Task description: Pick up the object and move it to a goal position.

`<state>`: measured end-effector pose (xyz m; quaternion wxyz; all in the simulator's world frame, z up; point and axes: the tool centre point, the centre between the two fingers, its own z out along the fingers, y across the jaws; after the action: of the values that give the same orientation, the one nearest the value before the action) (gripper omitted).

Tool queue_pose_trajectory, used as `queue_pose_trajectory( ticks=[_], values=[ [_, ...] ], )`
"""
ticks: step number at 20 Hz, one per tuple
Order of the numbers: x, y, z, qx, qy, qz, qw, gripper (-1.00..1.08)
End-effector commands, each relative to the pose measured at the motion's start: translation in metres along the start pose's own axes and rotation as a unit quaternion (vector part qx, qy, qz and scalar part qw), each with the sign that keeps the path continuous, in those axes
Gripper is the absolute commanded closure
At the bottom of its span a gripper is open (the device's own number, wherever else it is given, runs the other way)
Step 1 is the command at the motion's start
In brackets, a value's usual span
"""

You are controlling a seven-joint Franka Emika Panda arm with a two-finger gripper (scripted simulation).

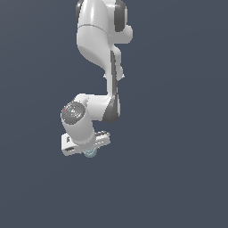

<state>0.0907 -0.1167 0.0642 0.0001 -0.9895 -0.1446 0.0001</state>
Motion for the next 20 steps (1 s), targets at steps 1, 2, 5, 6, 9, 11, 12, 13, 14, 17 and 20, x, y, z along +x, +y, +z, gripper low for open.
queue_pose_trajectory(
  ticks=[1, 2, 5, 6, 9, 11, 12, 13, 14, 17, 20],
  values=[
    [-0.002, 0.025, -0.005, 0.0, 0.0, 0.0, 1.0, 1.08],
    [-0.003, 0.035, -0.008, 0.0, 0.0, 0.0, 1.0, 1.08],
    [-0.004, 0.061, -0.013, 0.0, 0.0, 0.0, 1.0, 1.08],
    [-0.004, 0.068, -0.014, 0.0, 0.0, 0.0, 1.0, 1.08],
    [-0.005, 0.084, -0.018, 0.0, 0.0, 0.0, 1.0, 1.08],
    [-0.005, 0.092, -0.02, 0.0, 0.0, 0.0, 1.0, 1.08],
    [-0.005, 0.096, -0.02, 0.0, 0.0, 0.0, 1.0, 1.08],
    [-0.005, 0.099, -0.021, 0.0, 0.0, 0.0, 1.0, 1.08],
    [-0.005, 0.101, -0.021, 0.0, 0.0, 0.0, 1.0, 1.08],
    [-0.005, 0.107, -0.022, 0.0, 0.0, 0.0, 1.0, 1.08],
    [-0.004, 0.109, -0.023, 0.0, 0.0, 0.0, 1.0, 1.08]
  ],
)
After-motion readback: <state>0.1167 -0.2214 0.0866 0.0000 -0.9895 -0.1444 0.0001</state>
